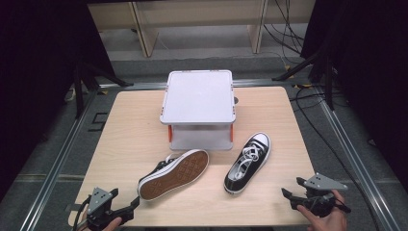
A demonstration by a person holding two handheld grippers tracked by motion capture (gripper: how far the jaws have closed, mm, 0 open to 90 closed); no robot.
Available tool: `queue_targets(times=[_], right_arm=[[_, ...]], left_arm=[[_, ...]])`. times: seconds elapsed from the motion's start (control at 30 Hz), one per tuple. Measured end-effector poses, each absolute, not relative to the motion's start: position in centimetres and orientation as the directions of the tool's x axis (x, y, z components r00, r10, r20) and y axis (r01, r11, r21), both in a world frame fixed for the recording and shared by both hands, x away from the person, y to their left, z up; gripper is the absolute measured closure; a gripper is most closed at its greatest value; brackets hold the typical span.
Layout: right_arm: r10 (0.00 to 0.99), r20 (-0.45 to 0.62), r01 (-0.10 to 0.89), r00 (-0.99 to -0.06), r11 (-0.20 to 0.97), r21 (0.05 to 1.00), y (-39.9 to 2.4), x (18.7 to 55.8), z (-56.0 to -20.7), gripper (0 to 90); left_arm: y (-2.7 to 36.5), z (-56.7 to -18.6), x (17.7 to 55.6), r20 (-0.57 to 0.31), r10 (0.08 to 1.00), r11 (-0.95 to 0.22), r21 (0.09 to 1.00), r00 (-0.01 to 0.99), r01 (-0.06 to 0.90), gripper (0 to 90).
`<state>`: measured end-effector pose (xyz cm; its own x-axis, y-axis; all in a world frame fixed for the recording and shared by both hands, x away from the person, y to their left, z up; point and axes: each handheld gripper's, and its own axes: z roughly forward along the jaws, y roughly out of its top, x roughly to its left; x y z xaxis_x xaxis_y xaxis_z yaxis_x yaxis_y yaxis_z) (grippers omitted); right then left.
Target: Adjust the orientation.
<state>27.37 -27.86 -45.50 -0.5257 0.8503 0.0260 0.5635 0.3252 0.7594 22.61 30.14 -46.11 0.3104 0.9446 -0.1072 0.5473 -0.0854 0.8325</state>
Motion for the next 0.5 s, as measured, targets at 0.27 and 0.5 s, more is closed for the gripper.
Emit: queue_targets(times=[0.27,0.5], right_arm=[[0.842,0.036,0.563,-0.538,0.327,0.759,-27.8,27.5,-45.6,32.1],[0.838,0.051,0.563,-0.543,0.319,0.762,-27.9,27.6,-45.6,32.1]], left_arm=[[29.9,-45.8,22.9,-0.139,0.936,-0.065,0.835,0.324,0.546,15.0],[27.9,-44.2,26.2,-0.149,0.913,-0.082,0.844,0.379,0.529,14.9]])
